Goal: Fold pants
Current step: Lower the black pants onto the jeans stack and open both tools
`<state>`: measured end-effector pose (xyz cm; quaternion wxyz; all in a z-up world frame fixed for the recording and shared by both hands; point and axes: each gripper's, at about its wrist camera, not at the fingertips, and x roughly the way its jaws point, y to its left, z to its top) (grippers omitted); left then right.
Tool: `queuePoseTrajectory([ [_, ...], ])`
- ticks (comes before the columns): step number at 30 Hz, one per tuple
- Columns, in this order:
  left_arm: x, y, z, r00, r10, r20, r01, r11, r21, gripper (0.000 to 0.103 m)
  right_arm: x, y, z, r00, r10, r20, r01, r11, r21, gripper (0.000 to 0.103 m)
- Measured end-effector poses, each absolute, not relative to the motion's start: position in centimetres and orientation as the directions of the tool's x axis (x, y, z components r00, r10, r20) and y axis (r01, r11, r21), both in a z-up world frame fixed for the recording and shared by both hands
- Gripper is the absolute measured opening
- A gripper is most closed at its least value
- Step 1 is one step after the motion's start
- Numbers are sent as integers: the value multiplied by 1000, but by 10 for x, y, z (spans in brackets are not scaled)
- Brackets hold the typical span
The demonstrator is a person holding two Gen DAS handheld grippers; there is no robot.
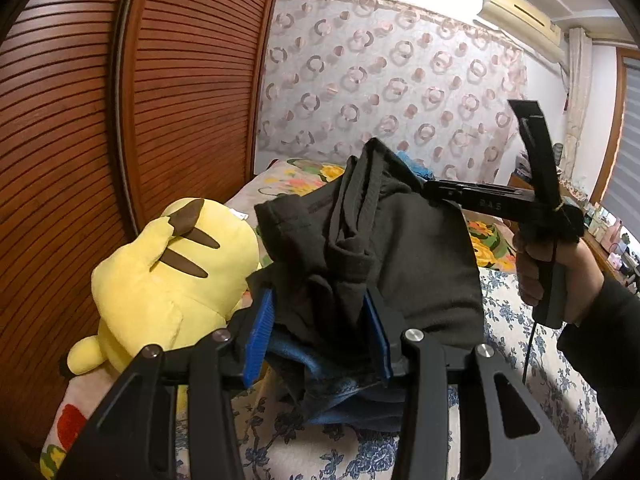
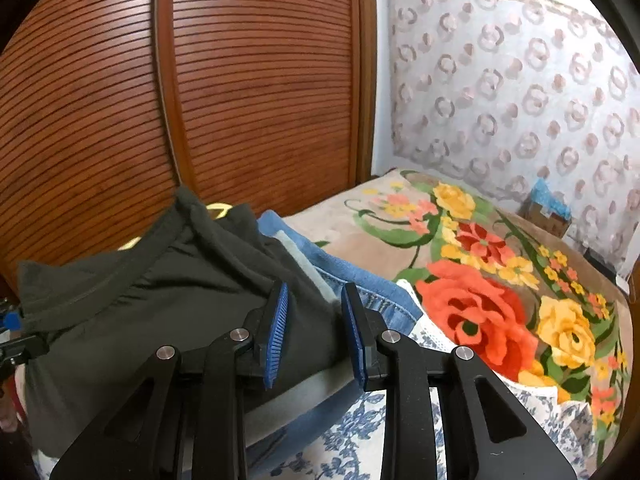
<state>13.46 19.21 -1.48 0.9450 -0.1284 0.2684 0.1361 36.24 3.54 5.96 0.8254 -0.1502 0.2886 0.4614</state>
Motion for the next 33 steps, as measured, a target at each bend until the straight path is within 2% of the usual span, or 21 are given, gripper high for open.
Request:
queuePoseTrajectory([
  [9, 123, 187, -11, 812, 218, -541, -334, 934, -124, 43, 332, 34, 75, 373, 710, -597, -871, 490, 39, 28],
  [15, 110, 187, -9, 814, 219, -538, -328, 938, -115, 60, 310, 33, 79, 357, 726, -588, -880, 472, 49, 30],
  [23, 97, 187, -7, 811, 200, -549, -314, 942, -120, 62, 288, 27, 78, 348, 733, -585, -883, 466, 58, 31],
  [33, 81, 177, -10, 801, 190, -568, -297, 949, -101, 62, 260, 11, 73, 374, 712, -594, -859, 507, 67, 49],
])
